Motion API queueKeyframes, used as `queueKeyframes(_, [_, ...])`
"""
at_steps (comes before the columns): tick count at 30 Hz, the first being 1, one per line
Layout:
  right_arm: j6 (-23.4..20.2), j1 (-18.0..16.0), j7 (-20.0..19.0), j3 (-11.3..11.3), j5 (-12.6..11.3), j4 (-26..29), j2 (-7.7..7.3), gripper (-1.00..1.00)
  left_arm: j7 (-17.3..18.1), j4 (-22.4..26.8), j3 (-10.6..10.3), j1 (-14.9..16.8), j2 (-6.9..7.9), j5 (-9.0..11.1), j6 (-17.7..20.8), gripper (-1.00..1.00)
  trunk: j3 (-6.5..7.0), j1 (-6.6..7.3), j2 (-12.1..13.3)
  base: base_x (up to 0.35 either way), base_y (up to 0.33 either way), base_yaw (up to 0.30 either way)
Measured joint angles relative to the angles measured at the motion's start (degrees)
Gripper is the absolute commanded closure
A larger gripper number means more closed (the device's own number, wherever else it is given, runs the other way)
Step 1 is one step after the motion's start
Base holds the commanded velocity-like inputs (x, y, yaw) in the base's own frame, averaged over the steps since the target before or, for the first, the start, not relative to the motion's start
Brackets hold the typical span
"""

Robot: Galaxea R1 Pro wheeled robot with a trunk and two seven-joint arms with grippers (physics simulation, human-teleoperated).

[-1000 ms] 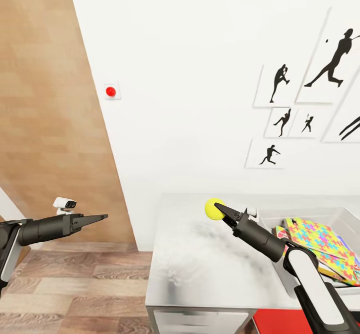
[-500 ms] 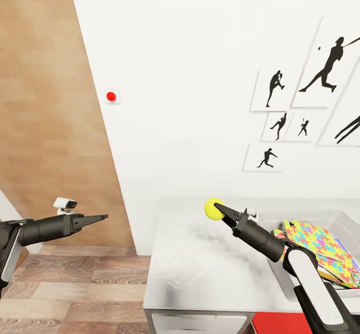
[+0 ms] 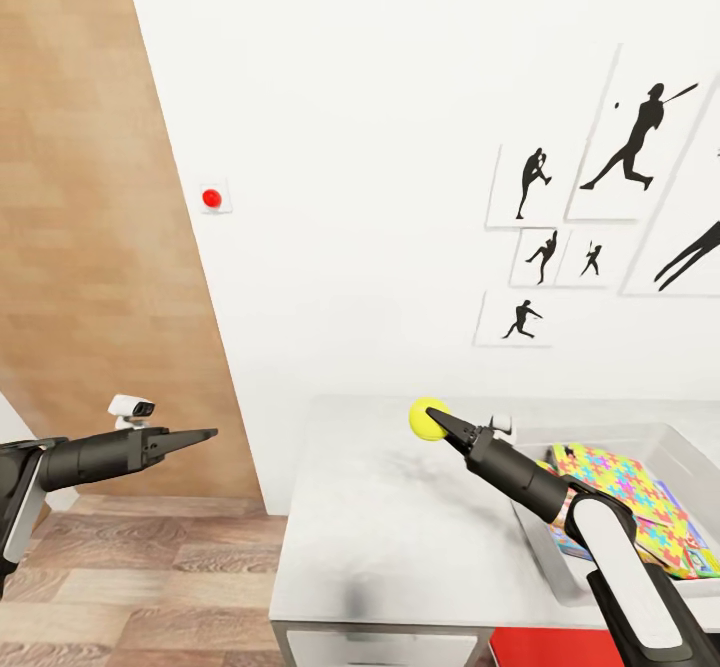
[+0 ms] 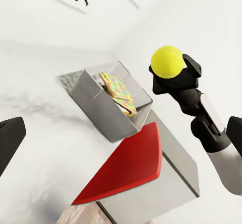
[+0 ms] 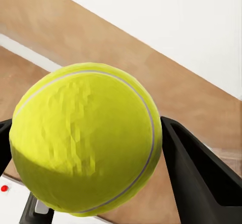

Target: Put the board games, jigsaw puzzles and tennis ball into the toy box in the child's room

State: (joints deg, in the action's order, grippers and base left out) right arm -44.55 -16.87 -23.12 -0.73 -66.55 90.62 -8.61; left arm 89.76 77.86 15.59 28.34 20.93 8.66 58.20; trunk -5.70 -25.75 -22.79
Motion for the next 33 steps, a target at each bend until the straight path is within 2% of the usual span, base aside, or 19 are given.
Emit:
queueKeyframes(26, [-0.06, -0.04, -0.08, 0.12, 0.29, 0.00, -0.08, 1.00, 0.00, 0.00, 0.15, 0.00, 0.15, 0.00, -0.01, -1.00, 0.01, 0.00, 0.00, 0.000, 0.000, -0.001])
queueKeyframes(33, [-0.06, -0.02, -0.10, 0.14, 0.31, 0.02, -0.13, 1.00, 0.01, -0.02, 0.13, 0.02, 0.14, -0.01, -0.01, -1.00, 0.01, 0.00, 0.00, 0.000, 0.000, -0.209])
